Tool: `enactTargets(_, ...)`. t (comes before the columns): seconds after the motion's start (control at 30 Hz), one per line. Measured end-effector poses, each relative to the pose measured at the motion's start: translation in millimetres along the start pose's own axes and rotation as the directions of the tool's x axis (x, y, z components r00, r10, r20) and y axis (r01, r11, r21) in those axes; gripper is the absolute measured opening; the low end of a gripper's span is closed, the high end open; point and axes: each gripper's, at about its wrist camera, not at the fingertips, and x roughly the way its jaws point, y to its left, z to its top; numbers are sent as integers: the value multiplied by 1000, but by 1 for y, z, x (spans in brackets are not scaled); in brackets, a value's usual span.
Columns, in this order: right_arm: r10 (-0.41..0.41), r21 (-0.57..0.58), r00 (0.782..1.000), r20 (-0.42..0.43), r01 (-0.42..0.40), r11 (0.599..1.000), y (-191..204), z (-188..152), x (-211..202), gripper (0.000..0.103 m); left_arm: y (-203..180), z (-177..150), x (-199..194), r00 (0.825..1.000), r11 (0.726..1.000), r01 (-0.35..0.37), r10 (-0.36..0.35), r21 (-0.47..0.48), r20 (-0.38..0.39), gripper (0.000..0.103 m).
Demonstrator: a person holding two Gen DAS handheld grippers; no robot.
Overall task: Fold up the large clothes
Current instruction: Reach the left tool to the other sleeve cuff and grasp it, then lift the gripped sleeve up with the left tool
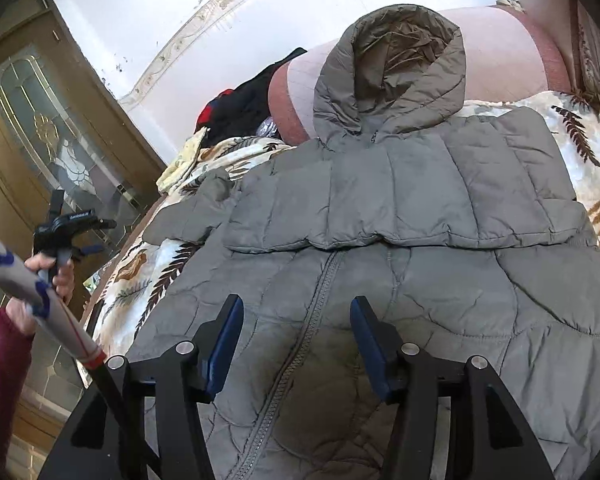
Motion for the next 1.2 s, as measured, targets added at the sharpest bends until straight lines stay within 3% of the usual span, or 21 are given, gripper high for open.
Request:
enactTargets(0.1,11,13,1000,-22,-10,1000,-3,0,7,60,20,21,21,1000,998,3,-4,-67,-10,75)
enactTargets(0.27,7,6,999,-42,-7,1000,-2,0,17,60,50,50,55,997,982,77,-74,-173,23,75)
enactTargets(0.43,-6,4,998,-65,6,1000,-4,-4,27,60,66,68,83,993,968,115,-103,-222,65,70)
enactTargets(0.67,-14,14,996,-91,15,1000,-6,-7,38,60,92,78,126,988,943,150,-136,-298,68,69)
enactTargets(0.77,-12,16,995,-98,14,1000,-6,-8,42,60,101,81,140,979,918,203,-182,-340,95,69)
enactTargets(0.9,-17,17,994,-106,19,1000,-6,-8,46,60,101,80,163,980,910,197,-183,-365,74,69)
enactTargets(0.93,-20,18,994,-107,22,1000,-6,-8,47,60,100,78,167,982,911,191,-173,-367,81,67)
enactTargets(1.0,-20,20,994,-109,23,1000,-7,-8,48,60,94,76,163,984,926,167,-133,-340,121,43)
enactTargets(1.03,-22,21,994,-110,24,999,-7,-7,48,60,91,76,163,985,935,154,-121,-320,121,17)
enactTargets(1.07,-24,22,994,-110,26,999,-7,-7,49,60,91,76,163,984,937,161,-128,-309,124,12)
enactTargets(1.2,-34,32,995,-90,37,999,-10,-4,45,60,85,78,141,977,948,166,-122,-271,172,12)
